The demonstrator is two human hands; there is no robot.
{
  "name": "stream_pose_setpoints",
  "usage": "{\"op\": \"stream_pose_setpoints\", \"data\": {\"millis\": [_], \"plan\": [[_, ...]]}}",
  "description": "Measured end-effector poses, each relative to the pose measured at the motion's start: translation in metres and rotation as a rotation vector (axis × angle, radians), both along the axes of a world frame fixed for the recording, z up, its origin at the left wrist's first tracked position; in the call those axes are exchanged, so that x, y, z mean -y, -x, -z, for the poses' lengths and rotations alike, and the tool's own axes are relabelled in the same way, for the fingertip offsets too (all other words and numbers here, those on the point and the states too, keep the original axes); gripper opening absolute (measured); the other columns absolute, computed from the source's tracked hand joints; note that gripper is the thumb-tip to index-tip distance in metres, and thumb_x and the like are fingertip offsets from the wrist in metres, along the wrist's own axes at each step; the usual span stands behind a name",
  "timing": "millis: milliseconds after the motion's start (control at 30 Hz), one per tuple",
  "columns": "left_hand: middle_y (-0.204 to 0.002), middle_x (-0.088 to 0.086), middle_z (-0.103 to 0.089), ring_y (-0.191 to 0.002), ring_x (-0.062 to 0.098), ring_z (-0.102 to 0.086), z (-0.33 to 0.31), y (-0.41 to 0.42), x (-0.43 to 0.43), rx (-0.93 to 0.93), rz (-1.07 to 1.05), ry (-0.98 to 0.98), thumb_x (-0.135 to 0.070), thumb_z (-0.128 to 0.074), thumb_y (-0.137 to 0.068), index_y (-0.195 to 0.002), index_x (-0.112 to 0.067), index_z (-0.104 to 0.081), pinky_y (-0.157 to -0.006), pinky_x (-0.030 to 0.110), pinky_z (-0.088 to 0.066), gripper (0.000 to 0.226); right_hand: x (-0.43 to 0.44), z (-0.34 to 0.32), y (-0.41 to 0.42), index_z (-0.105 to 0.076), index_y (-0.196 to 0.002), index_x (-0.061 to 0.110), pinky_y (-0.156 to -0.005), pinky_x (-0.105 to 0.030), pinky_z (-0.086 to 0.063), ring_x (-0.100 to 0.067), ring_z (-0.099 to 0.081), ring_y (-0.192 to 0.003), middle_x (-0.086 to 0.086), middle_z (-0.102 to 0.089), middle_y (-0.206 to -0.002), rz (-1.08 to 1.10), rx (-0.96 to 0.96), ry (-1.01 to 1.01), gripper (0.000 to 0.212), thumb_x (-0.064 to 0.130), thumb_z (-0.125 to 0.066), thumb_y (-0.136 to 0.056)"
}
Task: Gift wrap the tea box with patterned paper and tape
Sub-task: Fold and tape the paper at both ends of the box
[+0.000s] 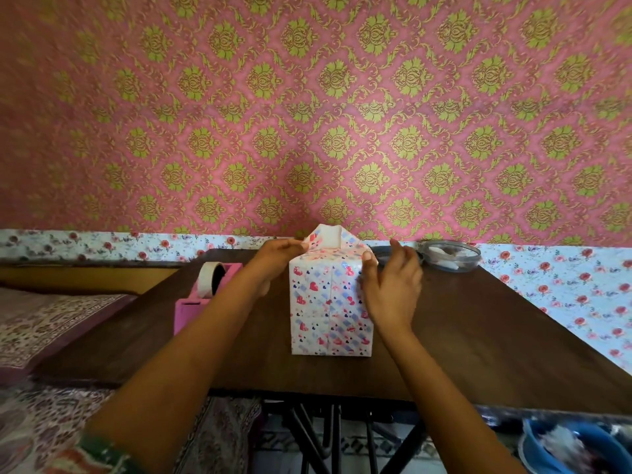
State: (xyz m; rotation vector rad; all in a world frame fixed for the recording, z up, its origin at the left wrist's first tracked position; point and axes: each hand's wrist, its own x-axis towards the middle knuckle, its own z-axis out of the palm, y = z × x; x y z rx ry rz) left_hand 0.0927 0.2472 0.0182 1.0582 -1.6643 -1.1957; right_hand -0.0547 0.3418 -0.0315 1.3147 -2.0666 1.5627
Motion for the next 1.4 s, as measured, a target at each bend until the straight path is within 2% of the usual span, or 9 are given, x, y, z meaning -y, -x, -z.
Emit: {"op": "stream_pose_setpoints", "data": {"millis": [233, 367, 433, 600, 767, 933, 1133, 1267, 1400], "plan": [[-0.114, 0.010, -0.062, -0.093, 0.018, -0.056, 0.005, 0.006, -0.016, -0.146, -0.130, 0.035, -0.014, -0.057, -0.091, -0.115, 0.000, -0.061, -0.074, 0.027, -0.045, 0.028, -0.008, 0.012, -0.056, -0.053, -0.123, 0.006, -0.101, -0.048, -0.038, -0.037, -0.046, -0.122, -0.019, -0.050, -0.131, -0.089, -0.370, -0.022, 0.054, 0.041, -0.043, -0.083], [-0.111, 0.008, -0.064, -0.095, 0.019, -0.058, 0.012, -0.001, -0.023, -0.112, -0.175, 0.064, -0.026, -0.052, -0.094, -0.107, -0.010, -0.062, -0.083, 0.032, -0.049, 0.022, -0.013, 0.018, -0.067, -0.018, -0.147, 0.010, -0.116, -0.038, -0.009, -0.029, -0.010, -0.144, -0.016, -0.010, -0.156, -0.243, -0.342, -0.235, 0.093, 0.068, -0.011, -0.075], [-0.102, 0.003, -0.063, -0.095, 0.020, -0.057, 0.013, -0.009, -0.027, -0.105, -0.138, 0.057, -0.031, -0.048, -0.096, -0.095, -0.015, -0.059, -0.086, 0.035, -0.048, 0.019, -0.017, 0.012, -0.064, -0.009, -0.148, 0.011, -0.116, -0.034, -0.008, -0.024, 0.000, -0.146, -0.012, 0.003, -0.157, -0.299, -0.291, -0.282, 0.100, 0.077, -0.022, -0.074], [-0.082, 0.006, -0.061, -0.072, 0.018, -0.057, 0.015, -0.022, -0.045, -0.195, 0.008, 0.064, -0.022, -0.029, -0.099, -0.103, -0.013, -0.059, -0.068, 0.028, -0.047, 0.032, -0.019, -0.007, -0.049, -0.032, -0.131, 0.008, -0.088, -0.036, -0.044, -0.027, -0.039, -0.129, -0.011, -0.033, -0.142, -0.321, -0.159, -0.230, 0.088, 0.059, -0.069, -0.070], [-0.088, 0.004, -0.065, -0.074, 0.018, -0.061, 0.018, -0.032, -0.039, -0.104, 0.218, 0.068, -0.017, -0.026, -0.099, -0.105, -0.016, -0.060, -0.070, 0.028, -0.046, 0.035, -0.023, -0.025, -0.027, -0.044, -0.115, 0.015, -0.067, -0.027, -0.036, -0.023, -0.052, -0.103, -0.006, -0.047, -0.123, -0.362, -0.147, -0.251, 0.065, 0.043, -0.078, -0.068], [-0.105, 0.006, -0.061, -0.089, 0.016, -0.058, 0.008, -0.020, -0.019, -0.014, -0.013, 0.137, -0.002, -0.040, -0.095, -0.101, -0.018, -0.059, -0.066, 0.023, -0.045, 0.026, -0.023, -0.033, -0.024, -0.045, -0.123, 0.020, -0.080, -0.027, -0.040, -0.024, -0.047, -0.115, -0.006, -0.038, -0.135, -0.411, -0.178, -0.361, 0.065, 0.040, -0.077, -0.070], [-0.126, 0.002, -0.054, -0.113, 0.015, -0.051, 0.003, -0.005, 0.005, 0.094, 0.160, 0.181, 0.001, -0.045, -0.093, -0.138, -0.016, -0.043, -0.084, 0.027, -0.048, 0.048, -0.034, -0.035, -0.044, -0.052, -0.123, 0.014, -0.094, -0.039, -0.032, -0.028, -0.039, -0.117, -0.010, -0.045, -0.124, -0.049, -0.490, -0.401, 0.084, 0.081, -0.037, -0.073], [-0.121, 0.012, -0.060, -0.106, 0.015, -0.056, 0.003, 0.001, 0.004, 0.110, 0.160, 0.323, 0.007, -0.042, -0.092, -0.119, -0.007, -0.059, -0.071, 0.009, -0.049, 0.034, -0.028, -0.029, -0.061, -0.051, -0.119, 0.005, -0.091, -0.040, -0.032, -0.031, -0.044, -0.113, -0.014, -0.049, -0.120, 0.091, -0.487, -0.402, 0.084, 0.077, -0.036, -0.077], [-0.120, 0.013, -0.062, -0.107, 0.019, -0.057, 0.007, -0.018, 0.002, 0.091, 0.116, 0.451, 0.004, -0.054, -0.088, -0.112, -0.009, -0.063, -0.086, 0.023, -0.047, 0.029, -0.027, -0.030, -0.044, -0.057, -0.119, 0.011, -0.091, -0.039, -0.030, -0.030, -0.045, -0.112, -0.011, -0.055, -0.116, 0.026, -0.547, -0.360, 0.070, 0.065, -0.035, -0.081]]}}
